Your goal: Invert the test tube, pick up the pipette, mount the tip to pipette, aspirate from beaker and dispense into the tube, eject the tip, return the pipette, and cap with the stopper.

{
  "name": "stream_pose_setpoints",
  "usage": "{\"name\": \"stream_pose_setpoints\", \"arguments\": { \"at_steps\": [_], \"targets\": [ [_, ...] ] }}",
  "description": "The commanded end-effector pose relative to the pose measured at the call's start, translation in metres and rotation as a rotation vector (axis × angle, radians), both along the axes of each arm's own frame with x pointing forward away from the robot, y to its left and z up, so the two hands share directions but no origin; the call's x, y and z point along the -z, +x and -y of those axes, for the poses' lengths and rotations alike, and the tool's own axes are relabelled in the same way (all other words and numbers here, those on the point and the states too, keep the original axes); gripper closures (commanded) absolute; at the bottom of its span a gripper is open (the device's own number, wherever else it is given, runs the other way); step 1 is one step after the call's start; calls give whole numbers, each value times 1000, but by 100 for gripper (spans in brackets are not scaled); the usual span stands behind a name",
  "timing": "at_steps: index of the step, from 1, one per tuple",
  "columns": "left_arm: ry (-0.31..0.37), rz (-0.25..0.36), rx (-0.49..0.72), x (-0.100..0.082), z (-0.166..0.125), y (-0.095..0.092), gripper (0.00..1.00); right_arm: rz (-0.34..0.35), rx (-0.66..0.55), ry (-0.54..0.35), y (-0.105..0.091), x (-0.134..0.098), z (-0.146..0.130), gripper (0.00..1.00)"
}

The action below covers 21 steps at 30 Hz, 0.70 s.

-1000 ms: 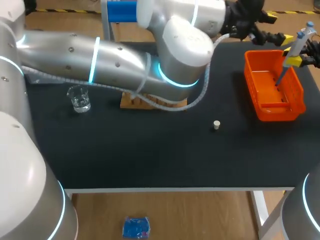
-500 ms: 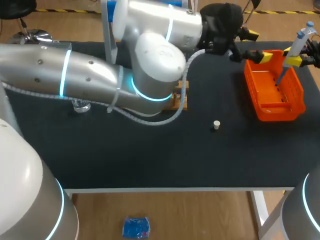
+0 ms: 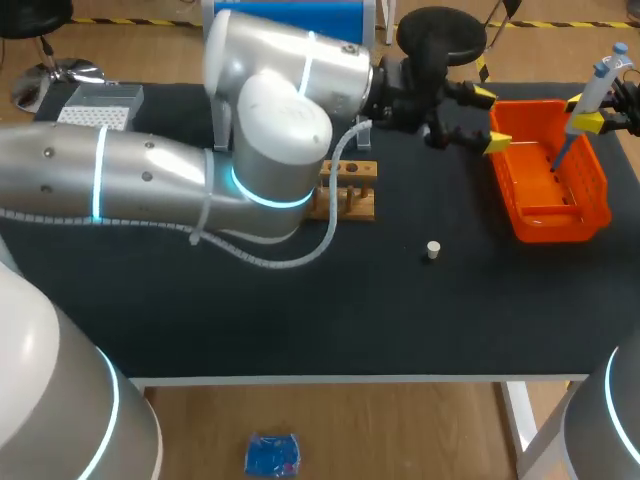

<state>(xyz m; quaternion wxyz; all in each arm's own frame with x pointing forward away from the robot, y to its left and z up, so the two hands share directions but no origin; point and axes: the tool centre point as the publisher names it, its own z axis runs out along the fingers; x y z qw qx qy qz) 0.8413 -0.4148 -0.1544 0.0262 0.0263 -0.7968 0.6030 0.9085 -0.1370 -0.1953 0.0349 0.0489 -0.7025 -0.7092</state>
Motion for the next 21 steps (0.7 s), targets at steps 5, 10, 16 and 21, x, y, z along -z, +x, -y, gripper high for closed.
{"name": "stream_pose_setpoints", "arguments": {
  "at_steps": [5,10,16,21],
  "targets": [
    [-200,-8,-74,24,-20,-26,0,0,-4,-2,1,-1,1,100],
    [-220,-11,-108,34,-32,-36,0,0,-4,-2,1,-1,1,100],
    [-258,25,-152,42,-51,-50,0,0,-4,-2,1,-1,1,100],
    [-270,37,-160,46,-64,-54,0,0,-4,-2,1,-1,1,100]
  ]
}}
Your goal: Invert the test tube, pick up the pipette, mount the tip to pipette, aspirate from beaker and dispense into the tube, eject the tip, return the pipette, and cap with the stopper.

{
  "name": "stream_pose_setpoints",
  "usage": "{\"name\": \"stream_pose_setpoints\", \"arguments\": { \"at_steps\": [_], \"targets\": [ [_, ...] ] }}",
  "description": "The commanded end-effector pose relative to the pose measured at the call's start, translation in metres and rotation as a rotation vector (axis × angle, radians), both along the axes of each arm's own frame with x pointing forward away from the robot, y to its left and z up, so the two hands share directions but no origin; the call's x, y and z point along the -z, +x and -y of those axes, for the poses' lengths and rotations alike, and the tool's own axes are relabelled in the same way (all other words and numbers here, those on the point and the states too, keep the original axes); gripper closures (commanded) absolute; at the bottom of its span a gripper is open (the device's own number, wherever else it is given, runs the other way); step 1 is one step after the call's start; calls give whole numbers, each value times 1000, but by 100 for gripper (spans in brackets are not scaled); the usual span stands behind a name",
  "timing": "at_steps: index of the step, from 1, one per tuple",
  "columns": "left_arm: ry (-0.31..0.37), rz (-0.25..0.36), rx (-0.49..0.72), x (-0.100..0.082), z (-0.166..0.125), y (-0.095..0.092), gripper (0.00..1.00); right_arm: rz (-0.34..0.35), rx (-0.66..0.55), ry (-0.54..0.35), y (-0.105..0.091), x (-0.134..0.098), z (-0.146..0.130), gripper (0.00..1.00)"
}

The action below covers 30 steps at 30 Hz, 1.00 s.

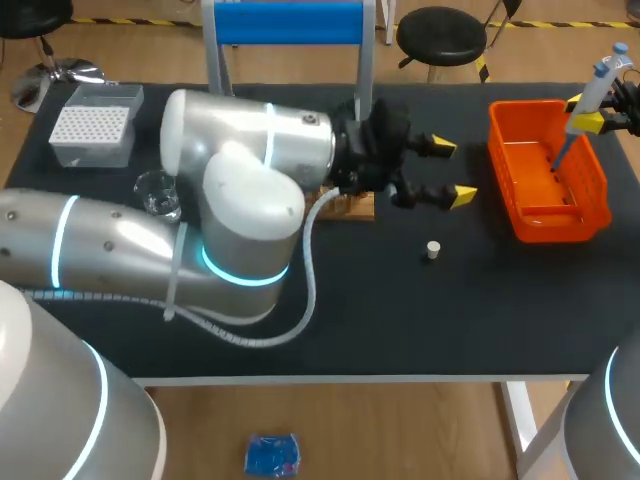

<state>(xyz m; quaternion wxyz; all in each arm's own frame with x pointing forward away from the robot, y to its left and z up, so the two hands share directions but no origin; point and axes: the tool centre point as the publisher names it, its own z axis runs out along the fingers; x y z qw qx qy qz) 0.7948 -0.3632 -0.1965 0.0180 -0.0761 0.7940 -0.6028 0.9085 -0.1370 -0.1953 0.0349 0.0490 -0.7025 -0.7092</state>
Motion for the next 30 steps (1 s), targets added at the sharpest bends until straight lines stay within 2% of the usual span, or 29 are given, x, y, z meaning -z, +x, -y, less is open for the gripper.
{"name": "stream_pose_setpoints", "arguments": {
  "at_steps": [1,14,30],
  "targets": [
    [-272,47,-27,3,-16,-8,0,0,-4,-2,1,-1,1,100],
    [-265,58,-48,-9,-52,-2,0,0,-4,-2,1,-1,1,100],
    [-221,79,-29,-34,-72,0,0,0,-4,-2,1,-1,1,100]
  ]
}}
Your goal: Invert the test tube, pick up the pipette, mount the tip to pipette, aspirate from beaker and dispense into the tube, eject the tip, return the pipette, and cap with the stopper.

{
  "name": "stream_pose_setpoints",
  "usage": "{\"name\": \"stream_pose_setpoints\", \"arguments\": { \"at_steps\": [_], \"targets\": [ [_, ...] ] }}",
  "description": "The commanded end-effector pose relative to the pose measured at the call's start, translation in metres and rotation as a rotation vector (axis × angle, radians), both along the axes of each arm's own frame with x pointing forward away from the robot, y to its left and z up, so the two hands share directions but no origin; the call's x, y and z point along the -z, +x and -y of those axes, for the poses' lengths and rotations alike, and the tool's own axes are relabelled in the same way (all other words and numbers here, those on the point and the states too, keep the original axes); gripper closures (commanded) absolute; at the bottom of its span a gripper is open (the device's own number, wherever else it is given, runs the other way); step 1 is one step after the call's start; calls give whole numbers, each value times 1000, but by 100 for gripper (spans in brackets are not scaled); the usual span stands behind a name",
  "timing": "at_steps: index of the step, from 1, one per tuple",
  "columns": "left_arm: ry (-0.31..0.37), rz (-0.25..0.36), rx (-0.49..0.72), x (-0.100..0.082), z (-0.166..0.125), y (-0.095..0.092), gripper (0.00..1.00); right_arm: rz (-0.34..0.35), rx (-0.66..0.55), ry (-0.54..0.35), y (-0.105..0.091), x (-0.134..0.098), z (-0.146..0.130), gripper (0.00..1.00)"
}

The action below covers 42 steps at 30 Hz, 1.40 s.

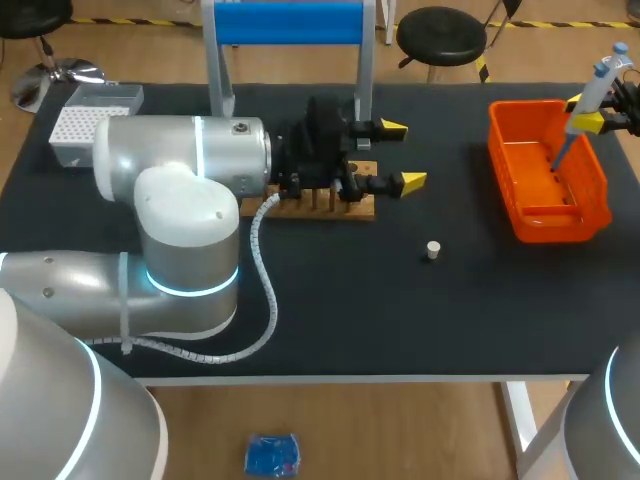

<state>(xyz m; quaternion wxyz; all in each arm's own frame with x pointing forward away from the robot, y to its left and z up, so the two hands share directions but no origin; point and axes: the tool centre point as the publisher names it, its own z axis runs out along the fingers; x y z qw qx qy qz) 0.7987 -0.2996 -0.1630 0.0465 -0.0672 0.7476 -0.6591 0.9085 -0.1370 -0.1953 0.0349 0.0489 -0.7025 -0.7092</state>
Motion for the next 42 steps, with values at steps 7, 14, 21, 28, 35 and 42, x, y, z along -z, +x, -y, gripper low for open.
{"name": "stream_pose_setpoints", "arguments": {
  "at_steps": [7,14,21,28,35,42],
  "targets": [
    [-72,22,-14,-9,-14,-7,0,0,-4,-2,1,-1,1,100],
    [-45,32,-3,-23,-18,-2,0,0,-4,-2,1,-1,1,100],
    [-29,28,8,-27,-18,1,0,0,-4,-2,1,-1,1,100],
    [-10,28,4,-30,-18,1,0,0,-4,-2,1,-1,1,100],
    [-10,28,4,-30,-18,1,0,0,-4,-2,1,-1,1,100],
    [-10,28,4,-30,-18,1,0,0,-4,-2,1,-1,1,100]
  ]
}}
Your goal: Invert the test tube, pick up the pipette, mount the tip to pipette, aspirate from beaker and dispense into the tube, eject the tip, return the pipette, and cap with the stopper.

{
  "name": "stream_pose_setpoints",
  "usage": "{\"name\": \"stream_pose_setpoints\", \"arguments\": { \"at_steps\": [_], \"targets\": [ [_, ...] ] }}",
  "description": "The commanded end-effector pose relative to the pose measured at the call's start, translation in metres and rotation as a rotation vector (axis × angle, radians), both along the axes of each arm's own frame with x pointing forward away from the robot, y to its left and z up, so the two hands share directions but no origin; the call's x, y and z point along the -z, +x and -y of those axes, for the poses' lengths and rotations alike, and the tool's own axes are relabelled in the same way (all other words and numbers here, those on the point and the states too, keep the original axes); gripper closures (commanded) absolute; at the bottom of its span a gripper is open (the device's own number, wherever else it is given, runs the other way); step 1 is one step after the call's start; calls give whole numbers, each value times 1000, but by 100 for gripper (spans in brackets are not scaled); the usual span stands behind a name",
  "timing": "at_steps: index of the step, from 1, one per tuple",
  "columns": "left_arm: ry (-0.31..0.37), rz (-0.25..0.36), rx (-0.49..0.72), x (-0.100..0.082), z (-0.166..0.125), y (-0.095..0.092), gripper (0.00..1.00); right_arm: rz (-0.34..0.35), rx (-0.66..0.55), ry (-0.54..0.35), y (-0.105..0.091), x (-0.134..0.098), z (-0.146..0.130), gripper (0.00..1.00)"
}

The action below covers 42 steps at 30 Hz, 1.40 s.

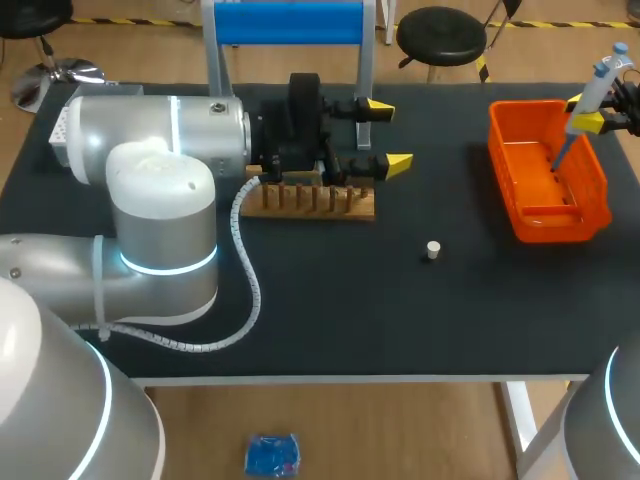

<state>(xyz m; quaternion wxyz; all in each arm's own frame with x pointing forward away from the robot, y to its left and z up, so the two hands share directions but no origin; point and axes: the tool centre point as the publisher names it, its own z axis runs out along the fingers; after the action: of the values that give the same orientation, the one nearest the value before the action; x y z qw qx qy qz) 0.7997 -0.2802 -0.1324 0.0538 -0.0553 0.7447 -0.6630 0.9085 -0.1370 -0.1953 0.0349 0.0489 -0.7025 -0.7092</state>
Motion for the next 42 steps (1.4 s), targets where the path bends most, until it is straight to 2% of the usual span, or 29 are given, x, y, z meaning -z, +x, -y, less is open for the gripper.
{"name": "stream_pose_setpoints", "arguments": {
  "at_steps": [1,20,27,42],
  "targets": [
    [-3,1,-4,1,2,0,0,0,-4,-2,1,-1,1,100],
    [-3,1,-4,1,2,0,0,0,-4,-2,1,-1,1,100],
    [-3,1,-4,1,2,0,0,27,-14,-58,-21,-10,-28,100],
    [-3,1,-4,1,2,0,0,33,47,-61,-59,-29,-115,100]
  ]
}}
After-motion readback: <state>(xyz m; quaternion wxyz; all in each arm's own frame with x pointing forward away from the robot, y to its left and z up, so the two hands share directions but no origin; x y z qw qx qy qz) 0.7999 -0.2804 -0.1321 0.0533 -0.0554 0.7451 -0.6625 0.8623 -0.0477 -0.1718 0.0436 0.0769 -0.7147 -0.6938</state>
